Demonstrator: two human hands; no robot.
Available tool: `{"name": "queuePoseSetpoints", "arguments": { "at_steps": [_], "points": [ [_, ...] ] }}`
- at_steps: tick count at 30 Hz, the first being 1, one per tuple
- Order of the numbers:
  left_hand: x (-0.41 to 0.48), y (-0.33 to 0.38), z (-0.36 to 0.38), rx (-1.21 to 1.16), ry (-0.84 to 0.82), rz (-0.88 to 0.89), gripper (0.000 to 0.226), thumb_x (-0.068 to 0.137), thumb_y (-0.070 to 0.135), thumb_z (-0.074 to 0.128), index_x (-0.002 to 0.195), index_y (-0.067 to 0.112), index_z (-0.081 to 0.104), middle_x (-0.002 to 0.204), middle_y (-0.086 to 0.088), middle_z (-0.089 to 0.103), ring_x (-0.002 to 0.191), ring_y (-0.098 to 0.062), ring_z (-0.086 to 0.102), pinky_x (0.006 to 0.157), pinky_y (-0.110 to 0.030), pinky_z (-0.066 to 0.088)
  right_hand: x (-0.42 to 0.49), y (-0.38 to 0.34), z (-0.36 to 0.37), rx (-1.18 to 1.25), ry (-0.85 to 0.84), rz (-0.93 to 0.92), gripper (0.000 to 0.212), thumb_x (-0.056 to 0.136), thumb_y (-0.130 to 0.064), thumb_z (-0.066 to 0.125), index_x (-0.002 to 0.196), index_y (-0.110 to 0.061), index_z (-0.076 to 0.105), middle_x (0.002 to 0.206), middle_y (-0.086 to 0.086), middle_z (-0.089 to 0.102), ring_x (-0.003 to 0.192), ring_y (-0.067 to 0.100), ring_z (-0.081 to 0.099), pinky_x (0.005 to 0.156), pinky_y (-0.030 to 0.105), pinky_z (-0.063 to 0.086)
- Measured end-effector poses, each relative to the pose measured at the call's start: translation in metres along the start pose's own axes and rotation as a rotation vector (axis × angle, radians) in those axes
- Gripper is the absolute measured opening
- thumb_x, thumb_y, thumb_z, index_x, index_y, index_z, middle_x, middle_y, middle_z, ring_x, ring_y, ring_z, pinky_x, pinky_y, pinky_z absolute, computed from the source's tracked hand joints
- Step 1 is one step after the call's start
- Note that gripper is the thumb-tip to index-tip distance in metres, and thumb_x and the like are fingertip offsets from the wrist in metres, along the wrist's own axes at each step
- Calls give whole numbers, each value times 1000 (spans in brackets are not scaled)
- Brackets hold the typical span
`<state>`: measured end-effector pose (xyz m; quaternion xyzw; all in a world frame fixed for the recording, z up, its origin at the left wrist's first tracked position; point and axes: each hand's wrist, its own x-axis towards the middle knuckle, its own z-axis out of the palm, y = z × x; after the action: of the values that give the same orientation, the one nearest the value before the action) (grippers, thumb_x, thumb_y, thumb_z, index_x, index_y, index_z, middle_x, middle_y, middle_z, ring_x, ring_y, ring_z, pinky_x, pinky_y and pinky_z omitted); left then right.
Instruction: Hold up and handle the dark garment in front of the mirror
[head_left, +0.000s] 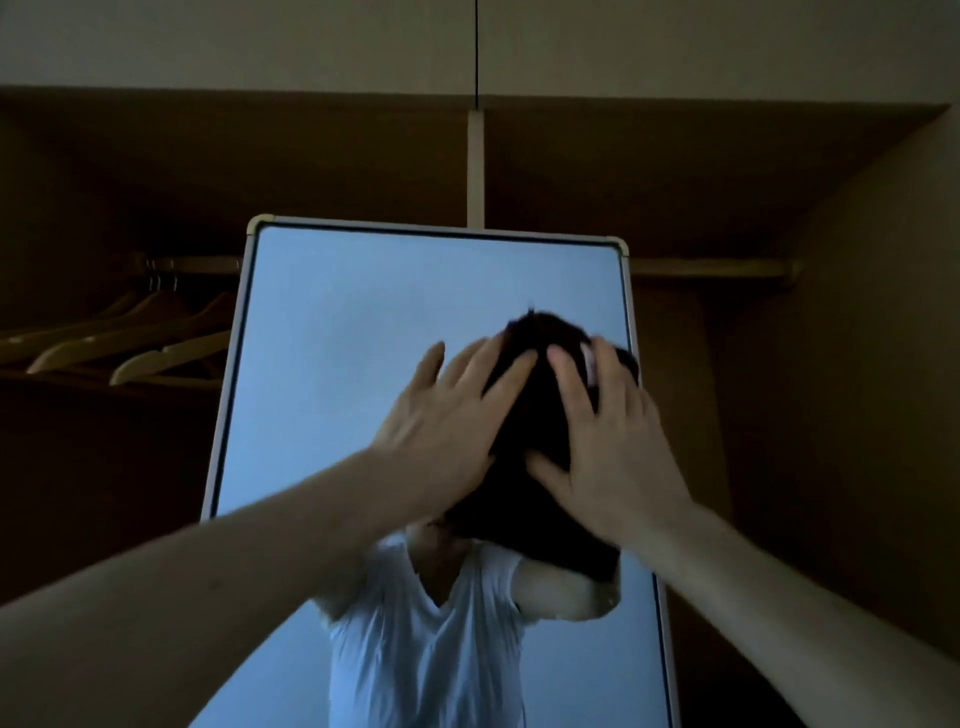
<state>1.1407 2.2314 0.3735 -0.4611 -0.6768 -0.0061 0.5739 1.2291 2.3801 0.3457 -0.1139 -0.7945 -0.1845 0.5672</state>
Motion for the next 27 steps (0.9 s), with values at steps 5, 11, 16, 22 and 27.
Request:
{"name": "queuePoseSetpoints", "arguments": {
  "at_steps": [5,11,16,22,27],
  "points": [
    [80,-23,-35,34,-26,-185,76,92,32,48,152,21,2,154,-9,17,141,-29,19,112,-51,15,91,17,-31,97,2,48,81,86,-52,52,147,-28,5,153,15,7,133,43,26,103,50,32],
    [61,-19,-27,25,33,-167,75,89,30,47,152,17,8,153,-12,20,135,-33,28,107,-47,24,76,4,-29,113,-6,66,87,83,-57,48,149,-28,-1,156,16,-2,139,42,12,111,52,20],
    [-23,-22,6,7,90,-105,70,77,33,44,140,3,43,138,-23,46,111,-40,52,90,-47,42,8,-32,6,69,7,-79,85,82,-58,41,149,-22,3,154,23,2,137,47,19,110,54,20],
    [-10,-44,-6,83,125,-215,69,81,35,47,142,3,37,135,-23,46,110,-42,51,93,-49,40,61,-34,1,73,38,-185,82,88,-49,47,150,-27,0,156,15,-7,142,40,7,114,50,10],
    [34,-63,-32,-43,162,-383,65,93,24,48,149,16,16,148,-14,27,127,-34,34,98,-43,35,125,-39,-17,129,58,-174,80,87,-44,52,150,-28,6,157,12,-2,142,38,7,114,49,11]
  ]
}}
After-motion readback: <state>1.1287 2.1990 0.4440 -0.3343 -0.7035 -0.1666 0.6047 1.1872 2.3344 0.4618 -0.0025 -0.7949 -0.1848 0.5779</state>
